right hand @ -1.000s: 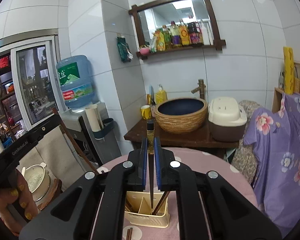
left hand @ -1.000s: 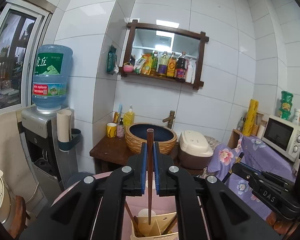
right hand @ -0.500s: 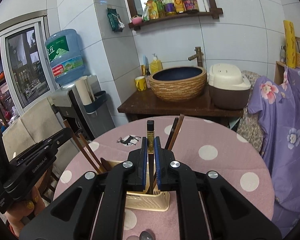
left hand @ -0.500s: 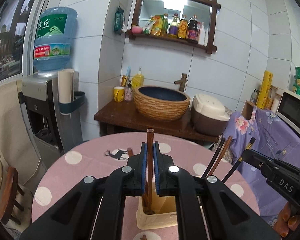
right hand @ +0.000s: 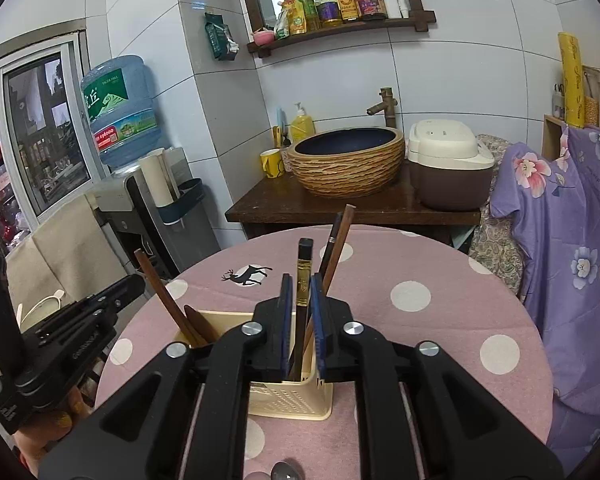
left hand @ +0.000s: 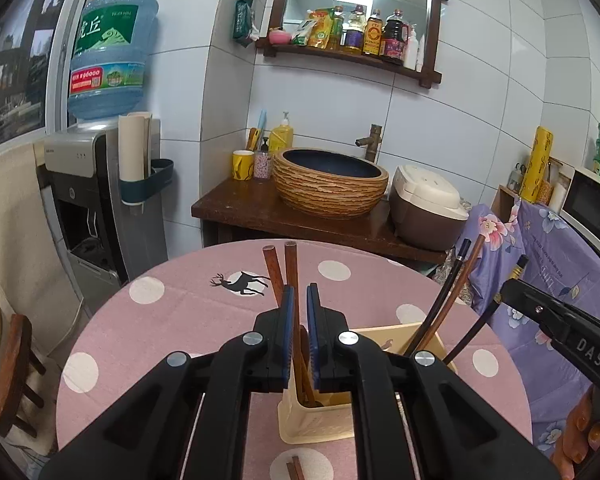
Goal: Organize utensils
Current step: 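Lower both chopsticks into the holder and open both grippers, then move both grippers back down to the spoons and brown chopsticks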
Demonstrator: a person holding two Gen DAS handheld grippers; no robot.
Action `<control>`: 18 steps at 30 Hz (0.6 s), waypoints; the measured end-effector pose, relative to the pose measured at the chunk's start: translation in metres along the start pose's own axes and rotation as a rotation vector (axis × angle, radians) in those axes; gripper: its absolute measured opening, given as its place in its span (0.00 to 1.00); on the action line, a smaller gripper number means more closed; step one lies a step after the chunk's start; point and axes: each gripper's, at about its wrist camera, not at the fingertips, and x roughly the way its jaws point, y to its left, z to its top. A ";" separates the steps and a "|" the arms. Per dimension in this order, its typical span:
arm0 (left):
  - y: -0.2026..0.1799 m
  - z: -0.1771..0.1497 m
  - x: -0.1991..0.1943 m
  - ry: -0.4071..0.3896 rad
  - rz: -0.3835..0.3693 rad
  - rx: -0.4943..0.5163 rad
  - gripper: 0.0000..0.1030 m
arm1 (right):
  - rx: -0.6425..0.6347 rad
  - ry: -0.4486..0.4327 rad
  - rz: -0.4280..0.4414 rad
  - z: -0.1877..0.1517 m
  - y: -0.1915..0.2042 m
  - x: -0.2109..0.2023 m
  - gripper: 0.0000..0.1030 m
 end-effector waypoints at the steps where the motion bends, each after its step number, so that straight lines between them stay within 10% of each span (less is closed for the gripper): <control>1: -0.001 0.000 -0.004 -0.007 -0.002 0.009 0.16 | 0.006 -0.008 0.007 -0.001 -0.002 -0.002 0.30; 2: -0.002 -0.002 -0.008 -0.016 -0.003 0.016 0.30 | 0.013 -0.015 0.008 -0.002 -0.003 -0.003 0.45; 5: -0.003 -0.009 -0.026 -0.066 0.002 0.030 0.63 | 0.023 -0.050 -0.003 -0.008 -0.007 -0.012 0.48; 12: 0.008 -0.040 -0.052 -0.075 0.020 0.037 0.91 | -0.065 -0.103 -0.037 -0.038 -0.002 -0.039 0.62; 18: 0.028 -0.083 -0.052 -0.010 0.050 -0.006 0.95 | -0.154 -0.061 -0.032 -0.079 0.010 -0.046 0.69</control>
